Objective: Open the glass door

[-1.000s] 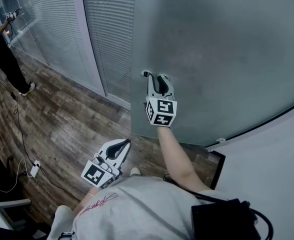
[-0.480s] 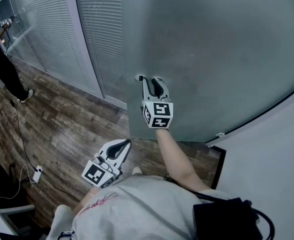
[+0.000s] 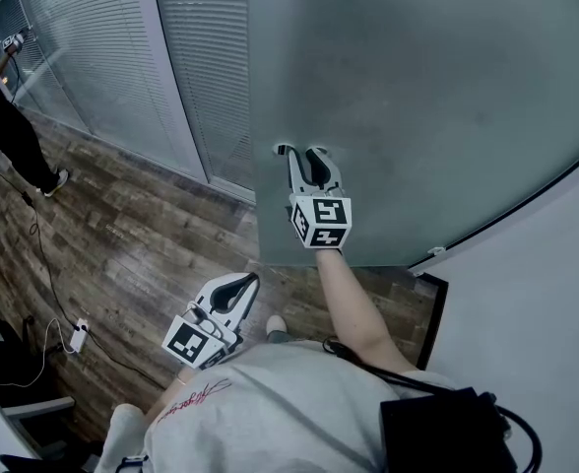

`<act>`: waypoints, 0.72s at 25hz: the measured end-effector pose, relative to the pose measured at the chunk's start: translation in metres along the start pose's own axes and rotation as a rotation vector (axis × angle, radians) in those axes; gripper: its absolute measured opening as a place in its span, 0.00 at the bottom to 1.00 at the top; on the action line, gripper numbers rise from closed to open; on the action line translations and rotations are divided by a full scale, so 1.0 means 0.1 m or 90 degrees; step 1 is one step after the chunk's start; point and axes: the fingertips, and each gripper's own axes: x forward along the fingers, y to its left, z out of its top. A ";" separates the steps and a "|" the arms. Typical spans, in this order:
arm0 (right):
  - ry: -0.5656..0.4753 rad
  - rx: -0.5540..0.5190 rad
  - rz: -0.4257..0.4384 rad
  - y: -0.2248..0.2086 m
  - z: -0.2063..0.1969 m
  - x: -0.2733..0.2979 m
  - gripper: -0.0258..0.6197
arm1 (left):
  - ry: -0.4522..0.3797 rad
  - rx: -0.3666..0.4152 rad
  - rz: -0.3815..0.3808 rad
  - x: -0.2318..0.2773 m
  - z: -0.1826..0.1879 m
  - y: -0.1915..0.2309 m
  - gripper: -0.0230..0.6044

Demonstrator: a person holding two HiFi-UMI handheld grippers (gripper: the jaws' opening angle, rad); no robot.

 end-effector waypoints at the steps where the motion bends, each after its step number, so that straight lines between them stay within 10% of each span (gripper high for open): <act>1: 0.001 0.002 0.003 0.00 -0.01 -0.03 0.21 | 0.001 0.001 0.000 -0.02 0.00 -0.02 0.07; 18: 0.021 -0.008 0.047 0.17 0.02 -0.45 0.21 | -0.002 -0.004 -0.016 -0.62 0.01 -0.36 0.07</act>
